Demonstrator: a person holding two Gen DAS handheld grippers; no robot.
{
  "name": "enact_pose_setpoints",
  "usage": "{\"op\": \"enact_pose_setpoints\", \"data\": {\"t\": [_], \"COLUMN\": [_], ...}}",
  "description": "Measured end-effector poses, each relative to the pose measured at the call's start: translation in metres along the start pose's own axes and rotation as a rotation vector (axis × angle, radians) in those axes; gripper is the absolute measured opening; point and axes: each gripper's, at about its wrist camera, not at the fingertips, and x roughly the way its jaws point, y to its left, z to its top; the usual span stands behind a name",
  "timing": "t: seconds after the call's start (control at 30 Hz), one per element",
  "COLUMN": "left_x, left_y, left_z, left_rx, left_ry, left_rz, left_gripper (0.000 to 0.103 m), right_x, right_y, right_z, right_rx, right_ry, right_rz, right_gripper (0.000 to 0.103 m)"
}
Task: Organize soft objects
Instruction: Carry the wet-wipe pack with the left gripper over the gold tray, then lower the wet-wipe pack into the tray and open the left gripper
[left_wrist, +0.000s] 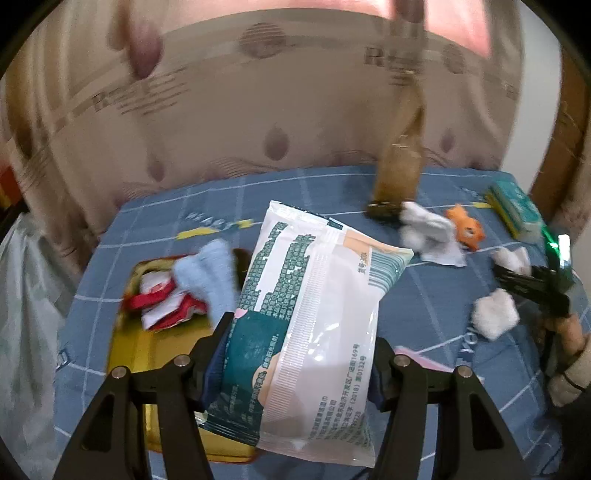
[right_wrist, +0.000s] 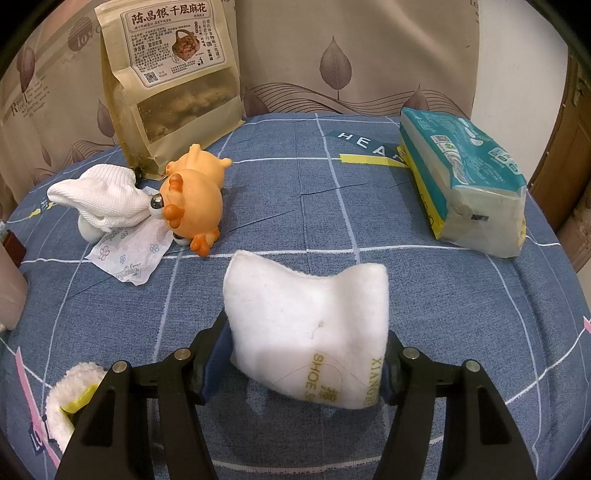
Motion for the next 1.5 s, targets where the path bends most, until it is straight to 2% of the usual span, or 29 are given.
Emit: {"op": "enact_pose_setpoints", "data": {"t": [0.4,0.6,1.13,1.5], "left_x": [0.025,0.041,0.086,0.110], "left_y": [0.079,0.107,0.141,0.145], "left_z": [-0.018,-0.027,-0.052,-0.051], "left_rx": [-0.108,-0.152,-0.196,-0.195], "left_ry": [0.077,0.115,0.220,0.264], "left_rz": [0.149,0.180,0.221,0.240], "left_gripper": [0.061,0.061,0.061,0.061], "right_x": [0.001,0.001,0.001,0.001], "right_y": [0.001,0.001,0.001,0.001], "right_z": [0.000,0.000,0.000,-0.001], "right_rx": [0.000,0.000,-0.001,-0.001], "right_ry": [0.000,0.000,0.000,0.000], "right_rz": [-0.001,-0.001,-0.001,-0.002], "right_gripper": [0.061,0.061,0.061,0.061]}}
